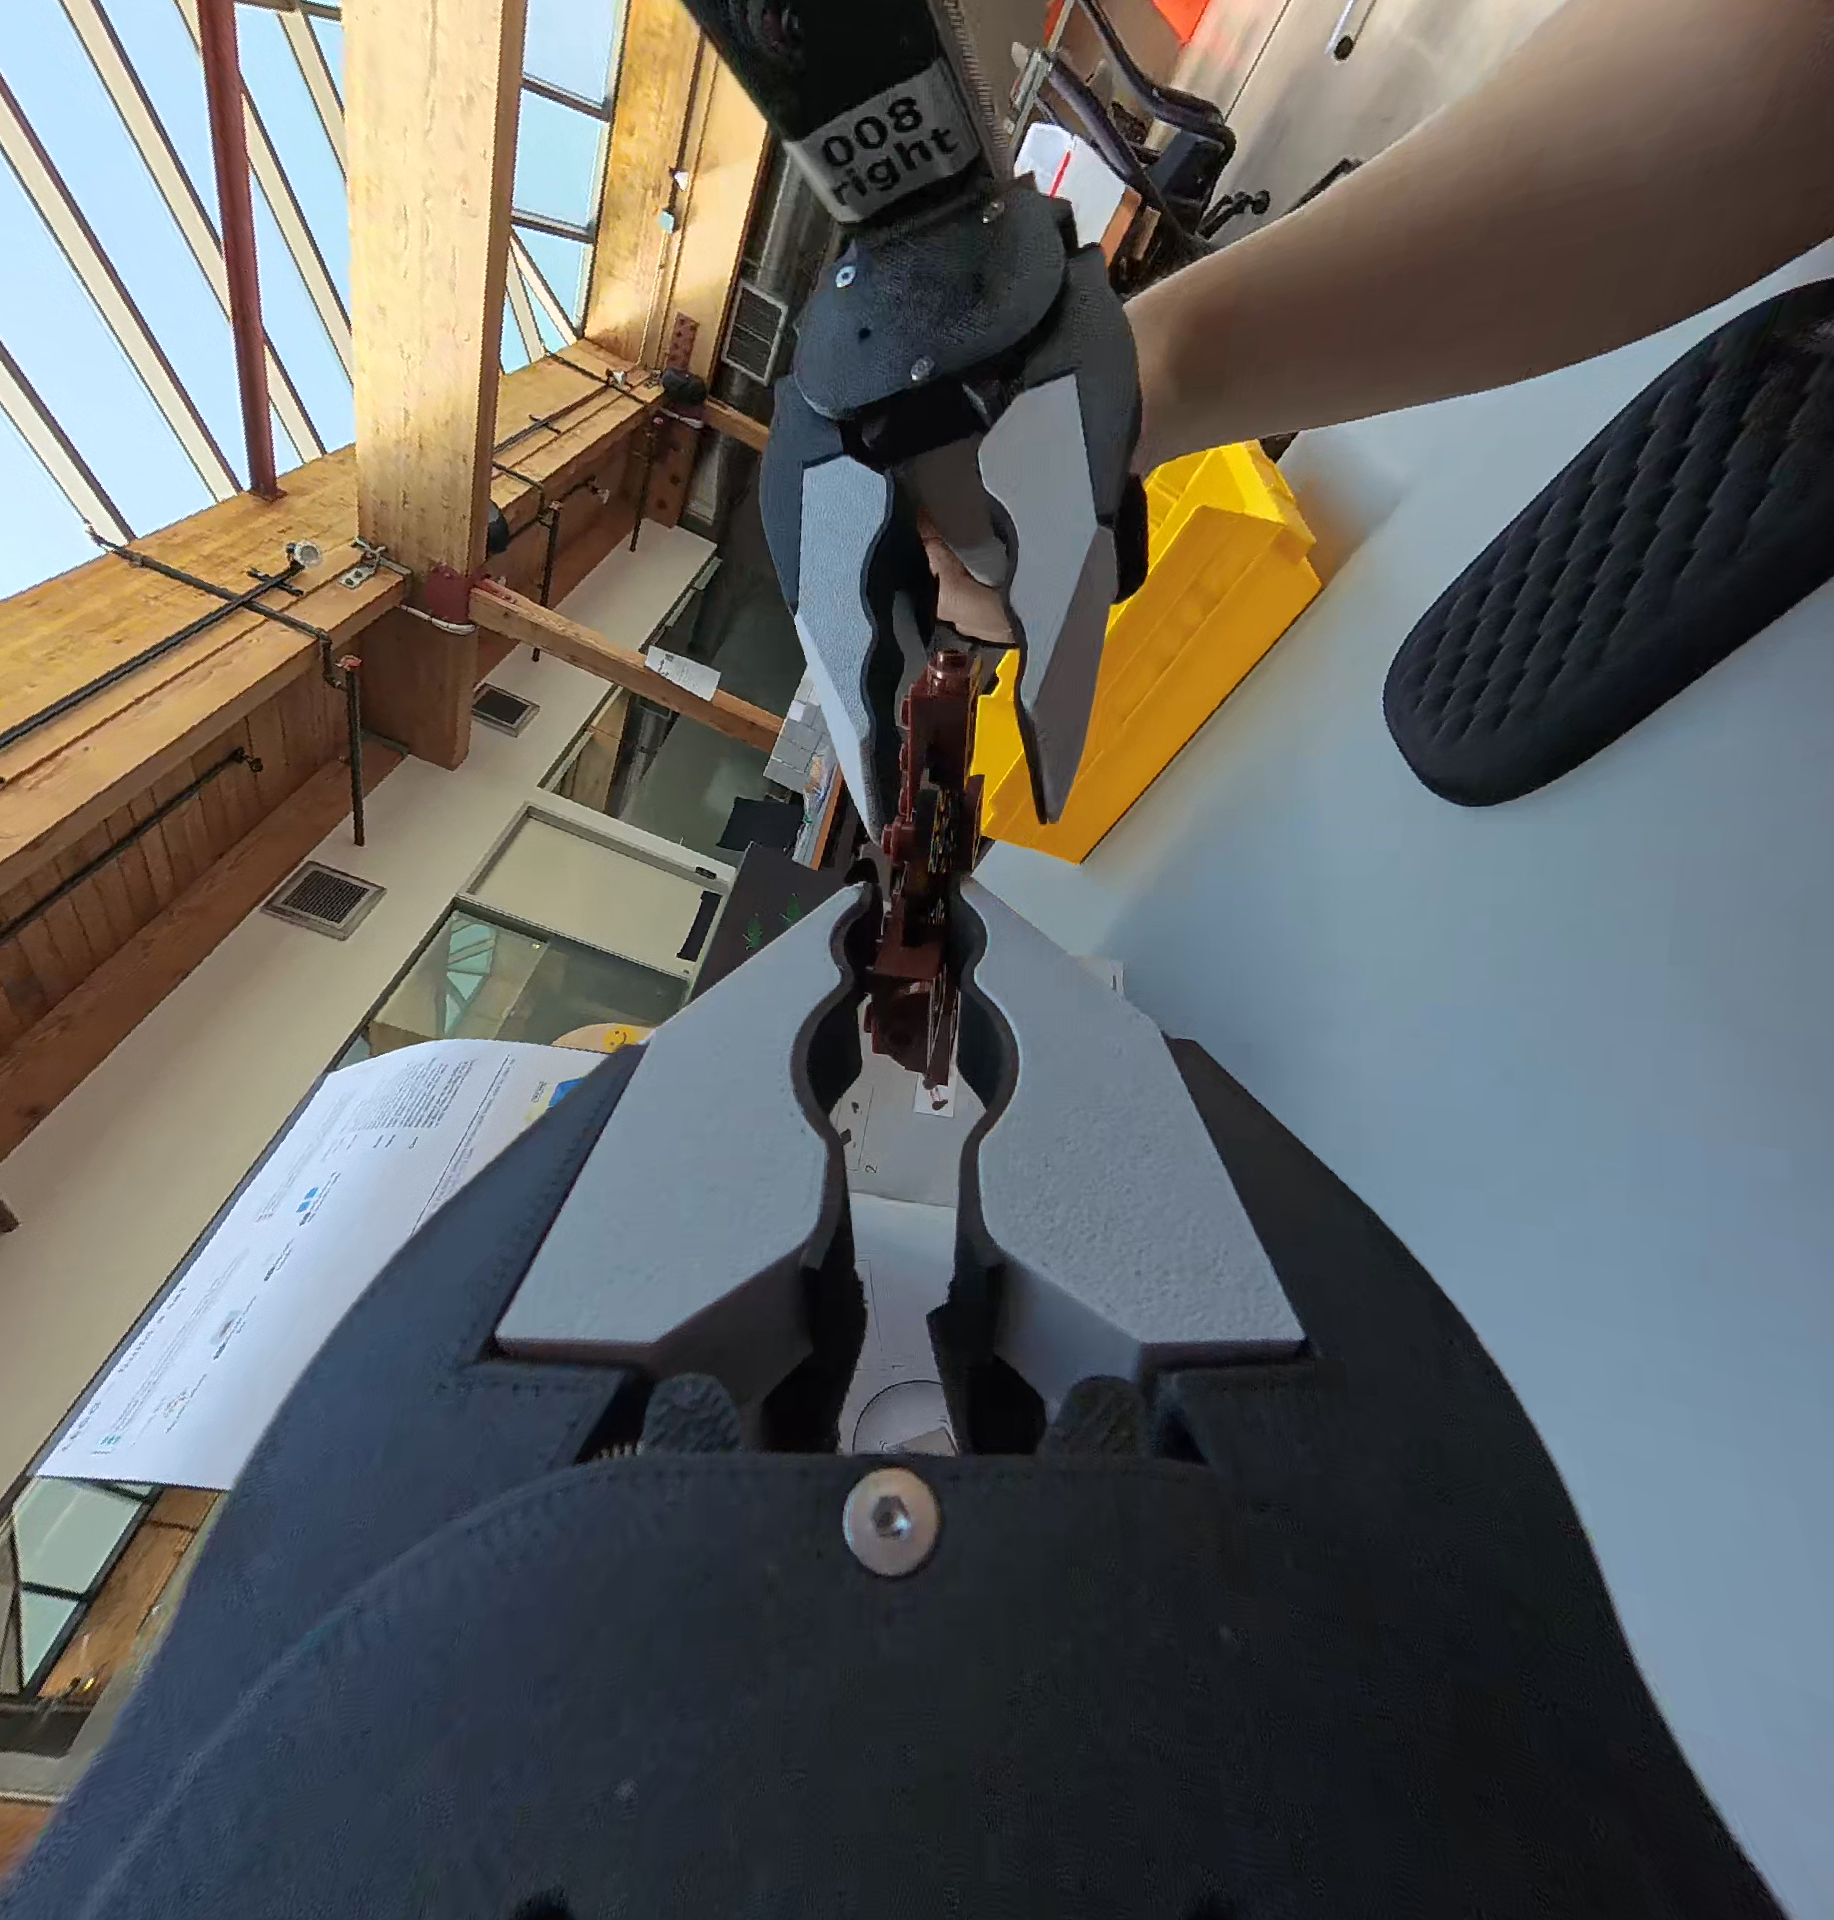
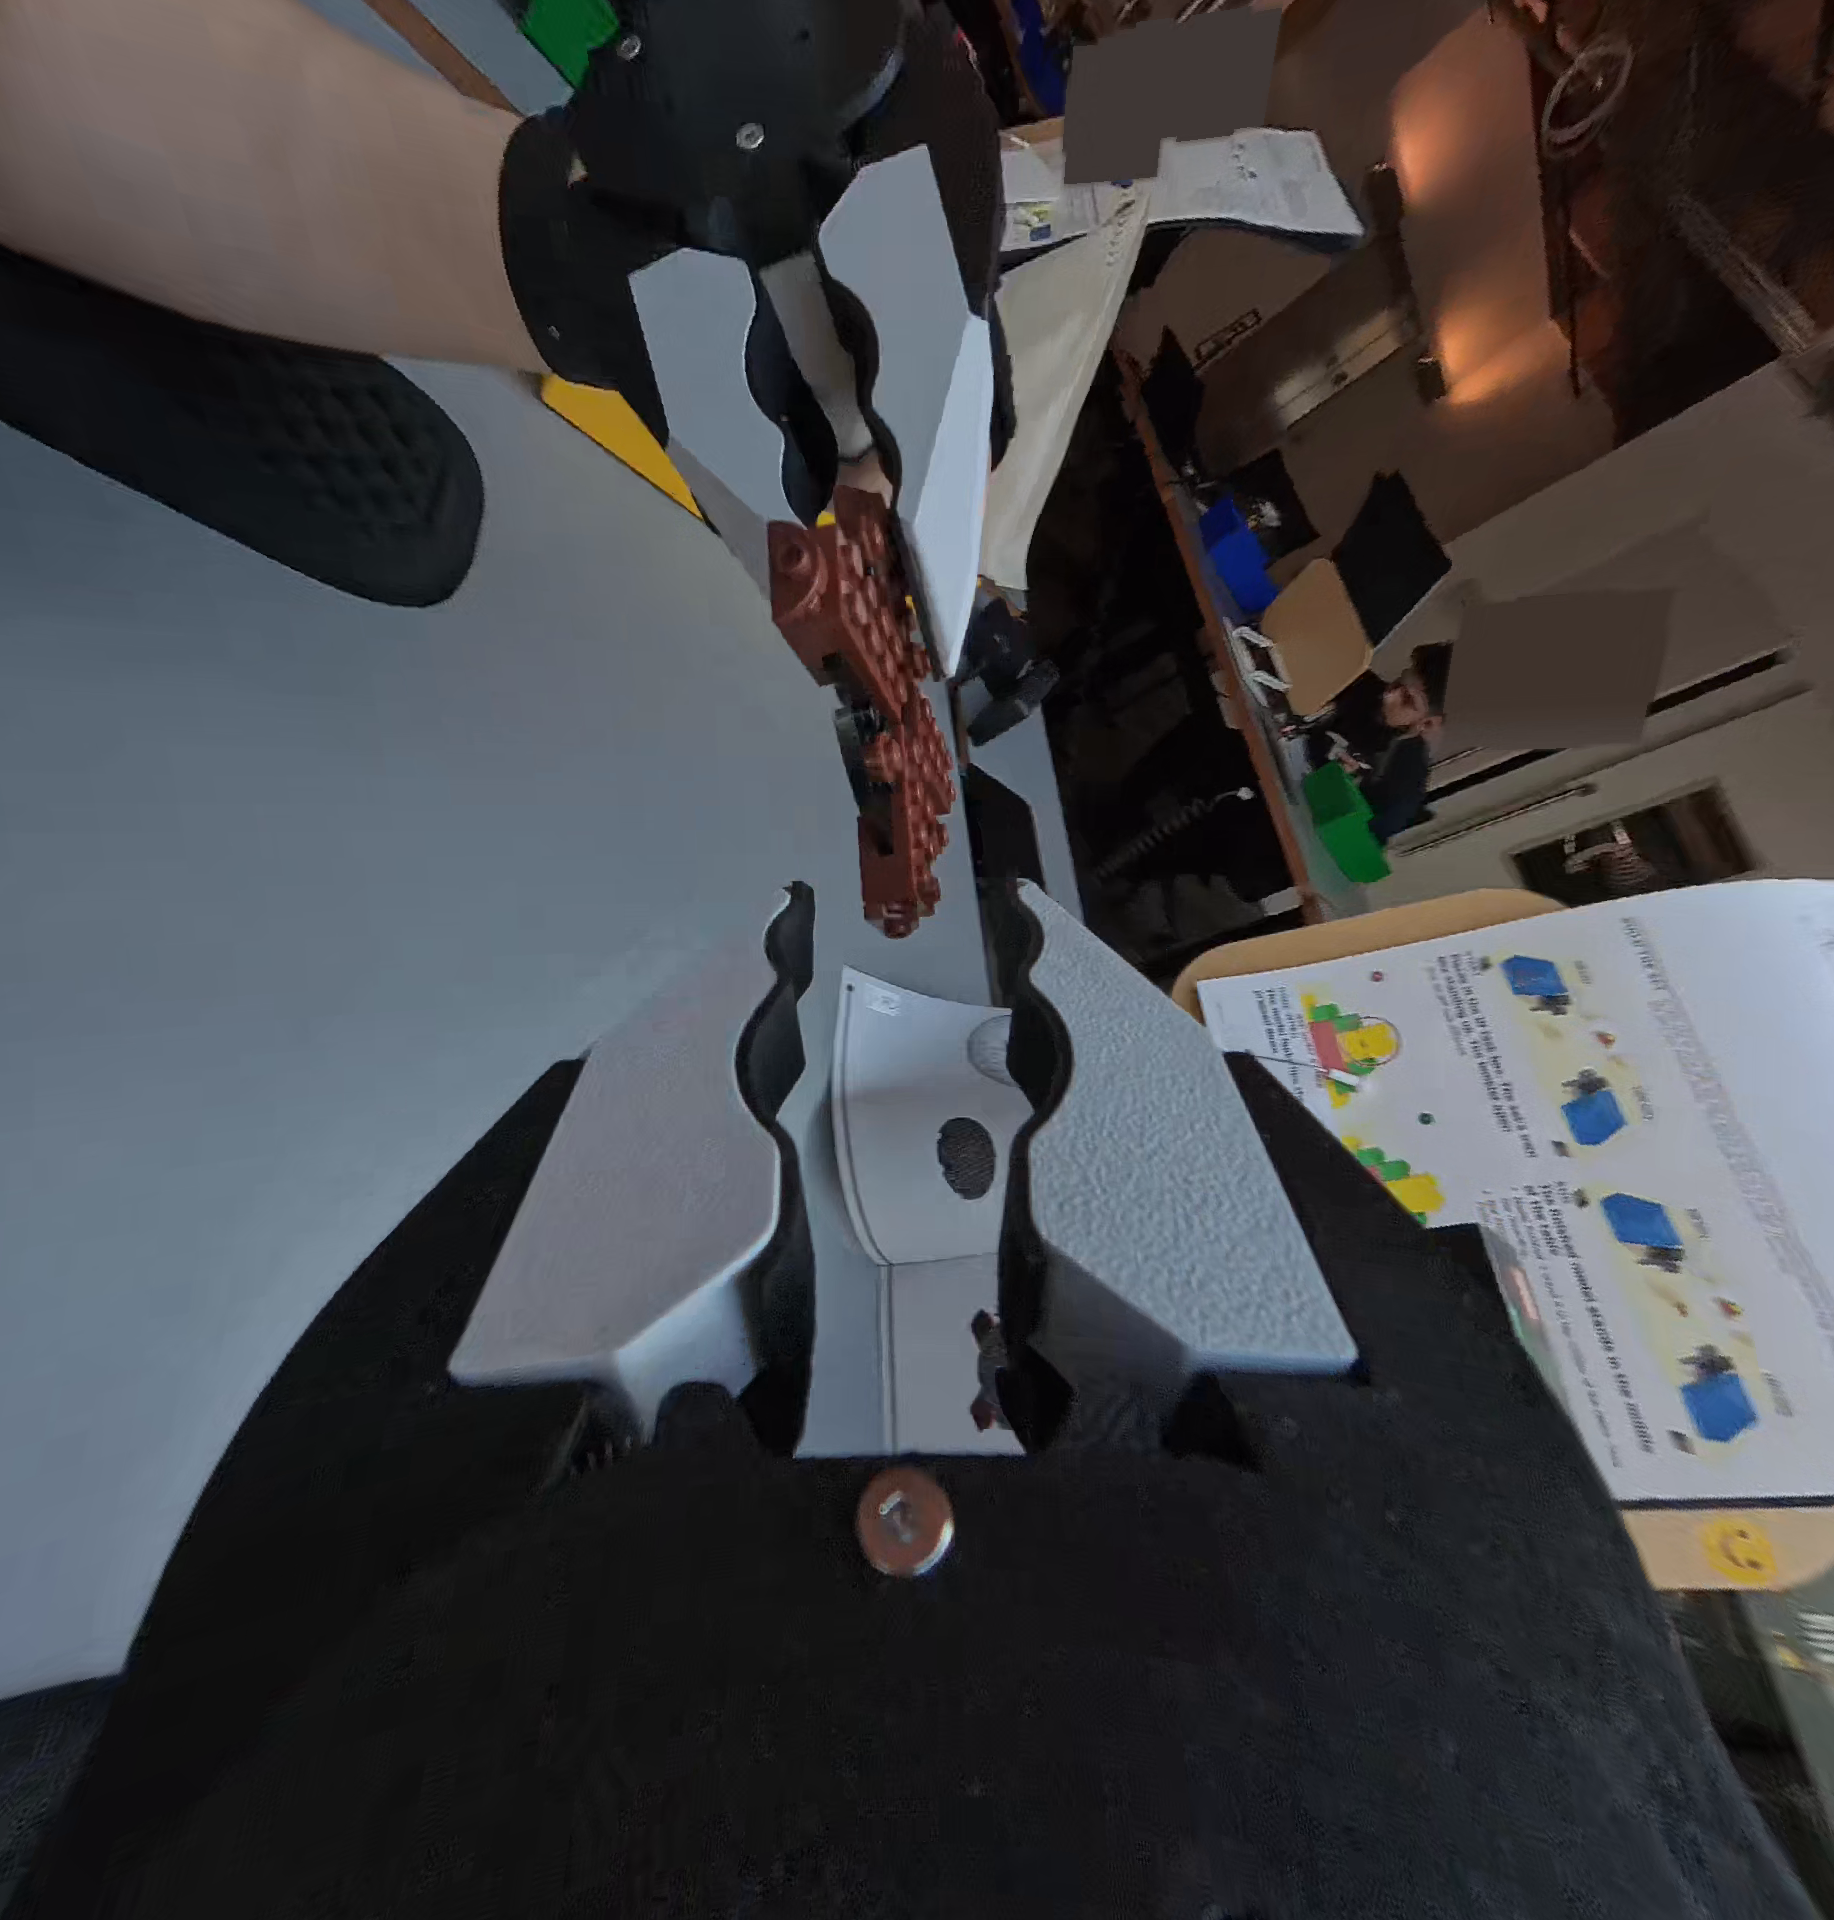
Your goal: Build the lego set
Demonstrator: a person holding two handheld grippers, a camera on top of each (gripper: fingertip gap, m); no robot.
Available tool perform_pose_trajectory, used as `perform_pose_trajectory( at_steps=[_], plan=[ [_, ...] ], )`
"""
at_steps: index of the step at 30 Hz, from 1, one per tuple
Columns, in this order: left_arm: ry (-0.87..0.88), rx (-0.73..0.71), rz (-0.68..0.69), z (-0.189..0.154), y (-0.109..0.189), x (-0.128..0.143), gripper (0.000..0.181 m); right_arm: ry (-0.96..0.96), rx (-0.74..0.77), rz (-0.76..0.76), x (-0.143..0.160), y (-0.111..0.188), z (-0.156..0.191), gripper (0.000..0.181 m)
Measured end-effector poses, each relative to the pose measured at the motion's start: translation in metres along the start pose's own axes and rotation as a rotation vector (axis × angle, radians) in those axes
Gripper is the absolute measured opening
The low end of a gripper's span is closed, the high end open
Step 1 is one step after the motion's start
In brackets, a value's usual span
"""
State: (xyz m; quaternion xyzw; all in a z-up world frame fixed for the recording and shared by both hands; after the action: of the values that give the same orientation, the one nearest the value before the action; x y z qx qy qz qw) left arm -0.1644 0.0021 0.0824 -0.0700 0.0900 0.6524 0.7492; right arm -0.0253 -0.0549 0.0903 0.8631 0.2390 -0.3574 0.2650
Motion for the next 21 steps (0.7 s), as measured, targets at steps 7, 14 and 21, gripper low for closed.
perform_pose_trajectory(
  at_steps=[7,14,21],
  plan=[
    [0.105,0.034,-0.044,-0.015,-0.019,-0.007,0.01,0.183,0.146,0.014,0.012,0.006,0.024,0.01],
    [0.526,0.09,0.143,-0.031,0.022,0.03,0.047,0.37,0.214,0.172,0.077,-0.034,0.052,0.01],
    [0.961,0.069,0.195,-0.084,0.063,0.044,0.036,0.543,0.115,0.278,0.128,-0.085,0.083,0.011]
  ],
)
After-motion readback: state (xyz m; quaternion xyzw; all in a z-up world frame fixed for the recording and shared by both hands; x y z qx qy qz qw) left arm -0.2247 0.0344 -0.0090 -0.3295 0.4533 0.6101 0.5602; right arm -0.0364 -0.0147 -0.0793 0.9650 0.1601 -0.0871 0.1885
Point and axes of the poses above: each gripper's, where its closed fingertips meet, y back along the fingers, x out of its underside, z = x × y across the jaws, the point moved 7 cm from there along y, back along the fingers, and after that the axes turned 13 degrees about -y, right-handed, at the moved point
